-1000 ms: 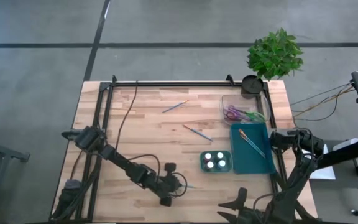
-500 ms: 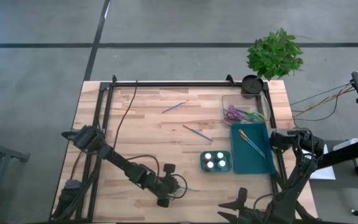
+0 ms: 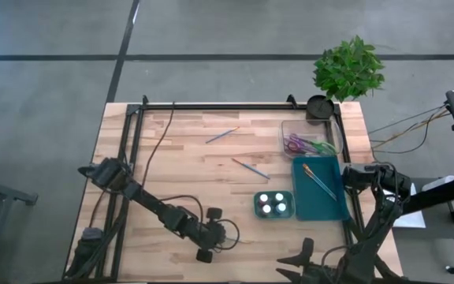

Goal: Pick & Place Paint Supplies
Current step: Put the blue paintbrush into the blue bin

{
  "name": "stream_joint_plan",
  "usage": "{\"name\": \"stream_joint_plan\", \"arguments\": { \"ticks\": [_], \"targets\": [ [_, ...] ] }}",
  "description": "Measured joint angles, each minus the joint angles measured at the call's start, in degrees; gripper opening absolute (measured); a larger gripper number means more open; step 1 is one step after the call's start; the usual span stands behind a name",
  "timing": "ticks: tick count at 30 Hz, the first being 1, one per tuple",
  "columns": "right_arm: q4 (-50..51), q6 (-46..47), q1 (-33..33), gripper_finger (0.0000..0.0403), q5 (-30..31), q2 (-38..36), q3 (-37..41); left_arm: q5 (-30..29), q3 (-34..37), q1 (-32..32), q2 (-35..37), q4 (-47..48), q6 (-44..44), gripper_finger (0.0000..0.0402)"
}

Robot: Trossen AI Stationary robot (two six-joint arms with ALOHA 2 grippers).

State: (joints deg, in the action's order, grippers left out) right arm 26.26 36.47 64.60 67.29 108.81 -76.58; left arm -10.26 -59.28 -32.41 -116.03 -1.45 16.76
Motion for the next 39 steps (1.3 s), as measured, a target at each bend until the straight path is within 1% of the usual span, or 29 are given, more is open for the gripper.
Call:
{"name": "stream_joint_plan", "arguments": {
  "ticks": [6,10,15,20,25,31,34,39],
  "targets": [
    [0.01,0.0,0.0,0.0123,0.0,0.0,0.0,1.84,-0.14,0.41,0.22,2.47,4.66,0.0087],
    [-0.02,0.0,0.0,0.0123,0.0,0.0,0.0,4.88,-0.23,1.19,0.35,3.22,5.65,0.0088],
    [-0.11,0.0,-0.02,0.0123,0.0,0.0,0.0,6.03,-0.23,1.9,0.46,3.5,6.78,0.0083],
    [-0.15,0.0,-0.02,0.0123,0.0,0.0,0.0,7.14,-0.23,3.12,0.5,3.96,7.07,0.0049],
    [-0.36,0.0,0.02,0.0123,0.0,0.0,0.0,7.48,-0.23,3.62,0.57,4.07,3.88,0.0011],
    [-0.46,-0.02,0.02,0.0123,0.0,0.0,0.0,4.56,-0.19,2.37,1.33,3.6,-0.87,0.0003],
    [-0.52,0.0,0.02,0.0123,0.0,0.0,0.0,1.44,0.47,1.3,3.73,4.71,-3.1,0.0001],
    [-0.8,-0.18,0.02,0.0123,0.01,0.0,0.0,-1.84,0.9,-0.22,7.67,6.36,-5.12,0.0001]
  ]
}}
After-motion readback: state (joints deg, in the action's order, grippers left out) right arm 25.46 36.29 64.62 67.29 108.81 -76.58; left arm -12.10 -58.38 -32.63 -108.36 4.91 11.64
